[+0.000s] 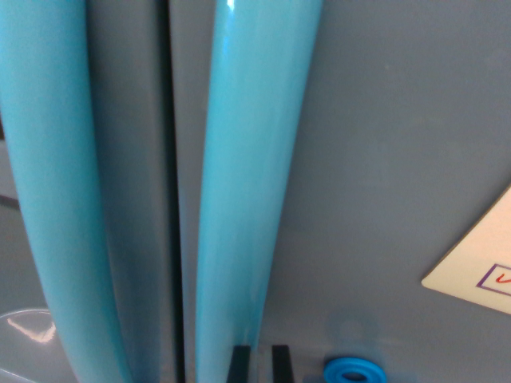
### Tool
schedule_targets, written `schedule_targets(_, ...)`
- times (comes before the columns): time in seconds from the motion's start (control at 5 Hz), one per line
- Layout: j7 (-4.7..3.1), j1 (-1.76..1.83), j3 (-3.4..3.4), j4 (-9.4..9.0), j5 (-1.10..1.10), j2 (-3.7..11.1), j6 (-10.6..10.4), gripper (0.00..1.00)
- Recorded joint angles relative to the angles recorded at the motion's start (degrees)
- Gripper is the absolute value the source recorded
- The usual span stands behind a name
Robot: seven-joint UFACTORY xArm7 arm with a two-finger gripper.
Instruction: Close fridge door
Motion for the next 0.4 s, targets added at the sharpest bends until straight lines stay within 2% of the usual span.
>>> schedule_targets(0.4, 0.00, 0.00, 0.00, 0.00, 0.00, 0.00, 0.00, 1.00)
